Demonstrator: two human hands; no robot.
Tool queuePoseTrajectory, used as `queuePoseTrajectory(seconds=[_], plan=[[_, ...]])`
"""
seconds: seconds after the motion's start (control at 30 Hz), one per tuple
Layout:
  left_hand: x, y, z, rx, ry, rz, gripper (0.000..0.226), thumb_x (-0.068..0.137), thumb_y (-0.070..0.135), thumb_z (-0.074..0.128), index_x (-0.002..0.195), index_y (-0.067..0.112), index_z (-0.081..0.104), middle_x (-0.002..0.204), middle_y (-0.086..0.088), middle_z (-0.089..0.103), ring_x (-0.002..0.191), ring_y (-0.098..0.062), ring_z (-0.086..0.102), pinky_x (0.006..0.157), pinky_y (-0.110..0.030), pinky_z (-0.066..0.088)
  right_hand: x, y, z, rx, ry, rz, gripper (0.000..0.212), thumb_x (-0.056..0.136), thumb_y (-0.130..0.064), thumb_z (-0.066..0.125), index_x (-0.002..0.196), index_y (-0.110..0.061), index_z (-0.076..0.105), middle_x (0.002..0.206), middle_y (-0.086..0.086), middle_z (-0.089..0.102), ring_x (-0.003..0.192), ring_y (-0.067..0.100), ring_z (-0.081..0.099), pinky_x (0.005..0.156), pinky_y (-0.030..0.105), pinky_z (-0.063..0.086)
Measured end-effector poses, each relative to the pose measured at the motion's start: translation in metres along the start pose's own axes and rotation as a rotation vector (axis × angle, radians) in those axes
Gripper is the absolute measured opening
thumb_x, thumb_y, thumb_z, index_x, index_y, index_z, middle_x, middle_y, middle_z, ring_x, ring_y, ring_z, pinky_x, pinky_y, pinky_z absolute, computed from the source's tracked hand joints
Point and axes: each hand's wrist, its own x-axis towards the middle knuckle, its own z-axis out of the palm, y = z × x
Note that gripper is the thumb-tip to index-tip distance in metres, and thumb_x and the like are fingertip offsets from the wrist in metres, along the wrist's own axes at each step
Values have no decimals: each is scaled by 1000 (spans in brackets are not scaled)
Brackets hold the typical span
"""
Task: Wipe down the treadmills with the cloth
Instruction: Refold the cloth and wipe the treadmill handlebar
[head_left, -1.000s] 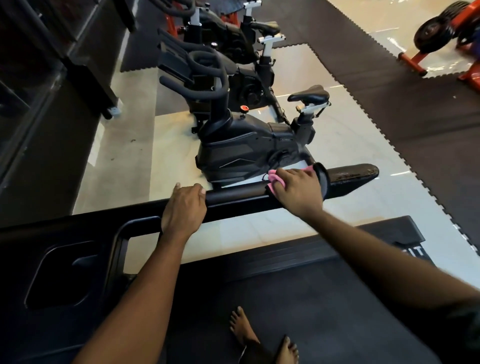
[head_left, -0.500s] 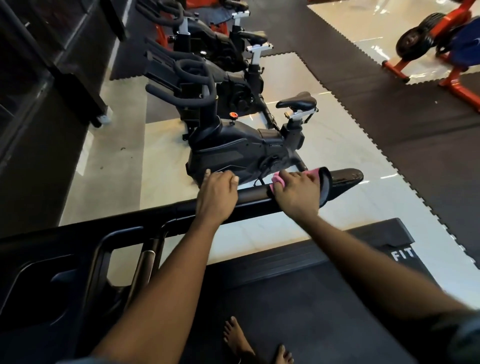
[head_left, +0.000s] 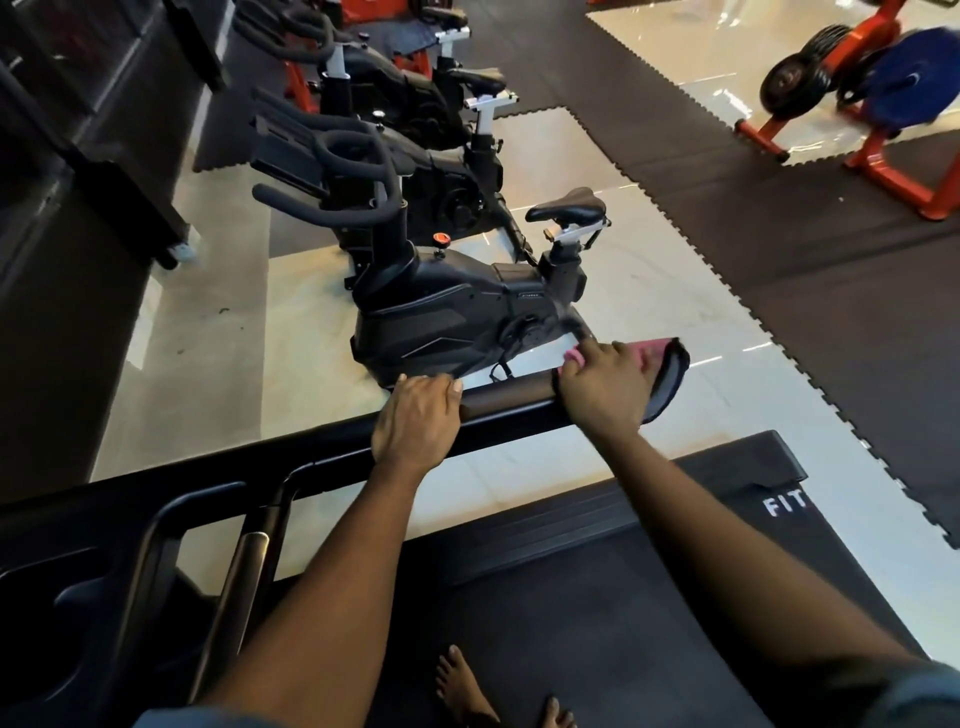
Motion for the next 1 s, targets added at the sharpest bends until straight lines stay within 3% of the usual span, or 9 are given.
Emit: queuePoseTrajectory(seconds=[0.1,0.17,0.27,0.37,0.43,0.53,0.63,0.83,1.0], plan=[[-1,6,-2,3,-21,-24,30,109,32,32,85,21,46,95,-11,67,98,-30,59,102,-46,38,8,34,-13,-12,-89,-203,39,98,-47,35,111,-32,69,113,-2,73,109,27,60,106,48,33],[0,5,-4,-11,-37,-38,29,108,31,32,84,22,44,95,-11,66,98,-31,58,100,-48,39,30,40,-34,-94,-201,-136,42,97,-51,34,100,-27,68,103,2,73,98,31,62,99,46,37],[-3,7,-8,1,-51,-34,29,109,31,32,85,21,46,96,-10,66,100,-30,57,101,-50,40,39,20,-36,-124,-310,12,37,97,-49,35,96,-26,64,111,4,70,108,33,58,105,51,32],[-4,7,-8,20,-56,-24,35,109,30,32,90,14,56,97,-11,66,101,-30,57,101,-49,39,15,33,-19,-2,-170,-7,45,97,-48,28,116,-32,66,130,-3,66,126,30,48,116,57,19],[-2,5,-6,25,-52,-11,37,109,30,32,93,12,60,96,-11,67,100,-30,57,100,-49,40,12,43,-22,0,-126,-68,46,98,-50,27,116,-33,67,127,-4,67,124,29,51,114,56,21],[1,0,-3,32,-54,-7,35,108,31,31,89,16,56,93,-9,67,96,-30,59,103,-49,41,55,37,-27,-115,-396,22,43,94,-56,34,99,-26,64,113,5,71,107,32,59,102,52,29],[-1,3,-6,28,-54,-15,34,108,32,31,89,16,55,95,-8,67,97,-29,58,102,-48,40,86,28,-30,-162,-608,153,48,90,-66,38,105,-27,61,118,11,69,113,33,59,104,53,27],[0,7,-8,68,-65,4,30,109,31,29,90,20,50,99,-8,66,102,-28,56,102,-44,37,19,46,-31,-41,-152,-128,41,97,-49,26,105,-35,63,116,-7,68,110,29,56,105,54,31],[1,8,-9,69,-85,-4,28,109,32,28,89,23,44,99,-7,65,103,-28,56,102,-43,37,77,29,-30,-164,-517,106,48,89,-61,40,102,-22,65,108,8,69,105,32,59,101,52,30]])
